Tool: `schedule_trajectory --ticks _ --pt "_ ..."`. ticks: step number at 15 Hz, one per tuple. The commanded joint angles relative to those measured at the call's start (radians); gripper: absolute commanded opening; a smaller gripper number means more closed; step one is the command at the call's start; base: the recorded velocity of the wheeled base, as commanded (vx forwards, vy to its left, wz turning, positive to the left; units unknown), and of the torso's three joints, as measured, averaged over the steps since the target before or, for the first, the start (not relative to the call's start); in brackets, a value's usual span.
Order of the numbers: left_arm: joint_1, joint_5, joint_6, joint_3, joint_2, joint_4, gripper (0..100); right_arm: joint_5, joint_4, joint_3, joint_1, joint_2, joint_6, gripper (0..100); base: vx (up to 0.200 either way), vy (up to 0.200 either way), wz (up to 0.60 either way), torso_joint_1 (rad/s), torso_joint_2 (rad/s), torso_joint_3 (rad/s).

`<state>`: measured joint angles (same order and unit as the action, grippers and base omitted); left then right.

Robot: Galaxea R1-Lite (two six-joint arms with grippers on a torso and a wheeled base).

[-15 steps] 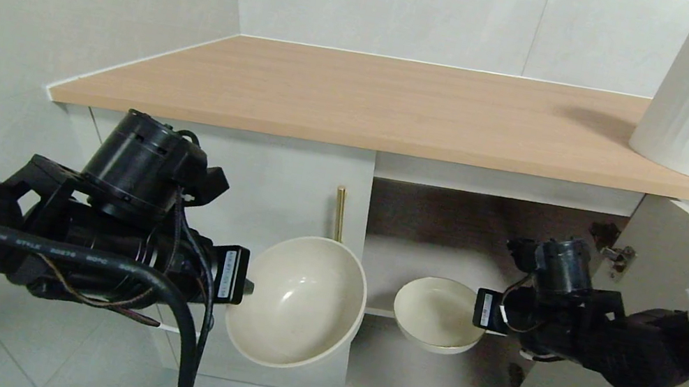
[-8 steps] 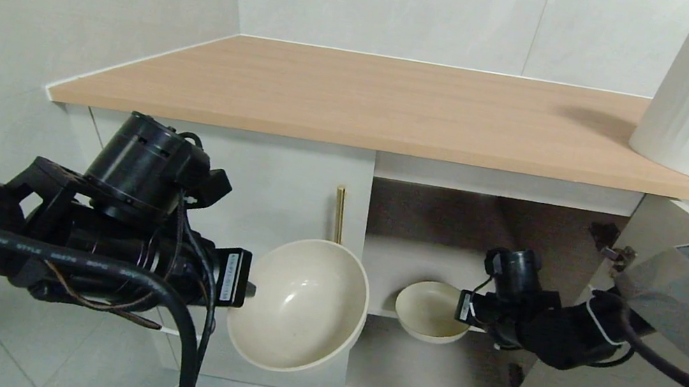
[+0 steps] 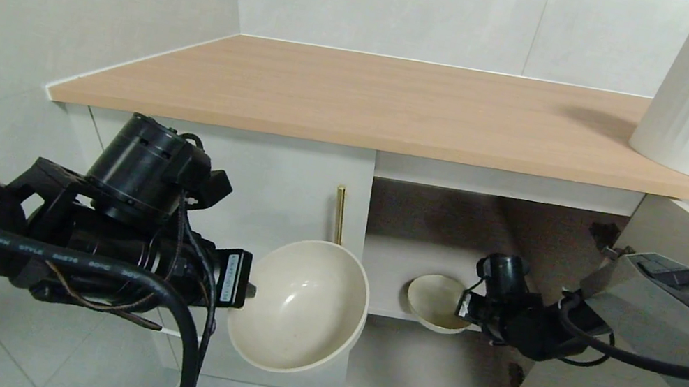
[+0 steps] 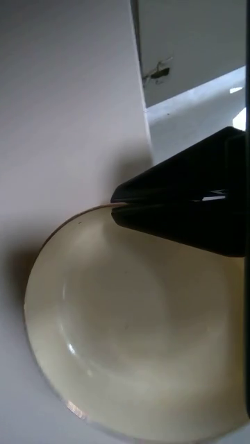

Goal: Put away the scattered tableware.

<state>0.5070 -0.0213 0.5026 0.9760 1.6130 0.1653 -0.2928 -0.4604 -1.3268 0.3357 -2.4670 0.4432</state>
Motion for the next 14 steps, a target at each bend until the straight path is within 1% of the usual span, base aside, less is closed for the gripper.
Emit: schedule_trajectory --ticks 1,3,7,14 --pt "0.001 0.0 0.001 0.0 0.002 0.0 0 -0.011 0.0 -0.037 -0.009 -0.033 0.002 0 0.0 0.0 0.0 0.0 0.0 0.0" --pt "0.001 0.0 0.001 0.0 0.007 -0.001 0 -0.046 0.0 -0.081 -0.018 -0.052 0.02 0 0.0 0.0 0.0 0.0 0.0 0.0" --pt "0.001 0.0 0.001 0.0 0.007 0.0 0 -0.078 0.0 -0.143 -0.035 -0.079 0.031 0 0.0 0.0 0.0 0.0 0.0 0.0" --pt "0.001 0.001 0.001 0.0 0.007 0.0 0 -0.085 0.003 -0.184 -0.044 -0.096 0.031 0 0.0 0.0 0.0 0.0 0.0 0.0"
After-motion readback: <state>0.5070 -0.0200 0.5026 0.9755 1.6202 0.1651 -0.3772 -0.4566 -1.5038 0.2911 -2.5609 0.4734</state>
